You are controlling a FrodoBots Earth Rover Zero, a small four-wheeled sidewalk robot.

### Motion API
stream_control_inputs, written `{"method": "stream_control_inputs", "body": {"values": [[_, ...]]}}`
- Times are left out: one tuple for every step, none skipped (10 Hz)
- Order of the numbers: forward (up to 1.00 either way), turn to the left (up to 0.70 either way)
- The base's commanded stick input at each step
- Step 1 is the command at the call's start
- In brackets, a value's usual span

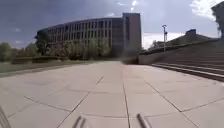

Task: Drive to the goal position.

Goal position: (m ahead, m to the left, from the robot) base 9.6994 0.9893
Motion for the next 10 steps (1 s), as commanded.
{"method": "stream_control_inputs", "body": {"values": [[0.7, 0.0], [0.7, 0.0], [0.7, 0.0], [0.7, 0.0], [0.7, 0.0], [0.7, 0.0], [0.7, 0.0], [0.7, 0.0], [0.7, 0.0], [0.7, 0.0]]}}
